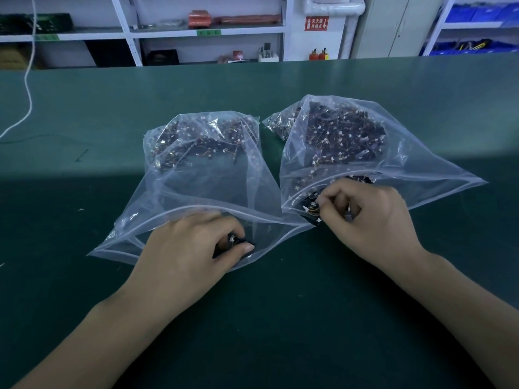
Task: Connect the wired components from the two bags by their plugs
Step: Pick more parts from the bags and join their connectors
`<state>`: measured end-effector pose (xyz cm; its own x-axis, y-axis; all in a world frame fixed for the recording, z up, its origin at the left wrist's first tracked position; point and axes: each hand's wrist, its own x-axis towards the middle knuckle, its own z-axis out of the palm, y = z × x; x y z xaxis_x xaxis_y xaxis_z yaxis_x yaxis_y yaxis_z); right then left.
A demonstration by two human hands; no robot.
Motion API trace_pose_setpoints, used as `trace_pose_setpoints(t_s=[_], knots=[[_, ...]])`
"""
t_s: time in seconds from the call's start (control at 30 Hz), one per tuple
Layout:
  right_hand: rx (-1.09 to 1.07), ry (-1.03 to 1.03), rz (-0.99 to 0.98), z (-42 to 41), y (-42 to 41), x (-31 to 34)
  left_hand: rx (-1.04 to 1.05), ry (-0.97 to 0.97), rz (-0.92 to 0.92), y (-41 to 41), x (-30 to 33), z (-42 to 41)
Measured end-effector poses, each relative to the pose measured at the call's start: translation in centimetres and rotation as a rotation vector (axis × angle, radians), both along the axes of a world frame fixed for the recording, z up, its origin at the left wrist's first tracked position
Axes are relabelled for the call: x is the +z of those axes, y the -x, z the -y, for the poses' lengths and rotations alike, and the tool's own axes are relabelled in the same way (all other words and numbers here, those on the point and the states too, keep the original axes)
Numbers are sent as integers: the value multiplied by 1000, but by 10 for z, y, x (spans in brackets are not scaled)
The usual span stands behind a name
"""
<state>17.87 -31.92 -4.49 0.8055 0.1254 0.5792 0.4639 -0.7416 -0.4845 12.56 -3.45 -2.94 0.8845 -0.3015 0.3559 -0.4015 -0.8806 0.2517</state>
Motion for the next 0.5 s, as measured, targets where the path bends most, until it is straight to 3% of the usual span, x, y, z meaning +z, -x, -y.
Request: trace_pose_setpoints(t_s=[0.3, 0.5], knots=[[216, -15, 55, -11, 10, -1, -1, 8, -6, 1, 1, -1], [317, -50, 65, -13, 12, -1, -33, 131, 70, 3, 1, 5]])
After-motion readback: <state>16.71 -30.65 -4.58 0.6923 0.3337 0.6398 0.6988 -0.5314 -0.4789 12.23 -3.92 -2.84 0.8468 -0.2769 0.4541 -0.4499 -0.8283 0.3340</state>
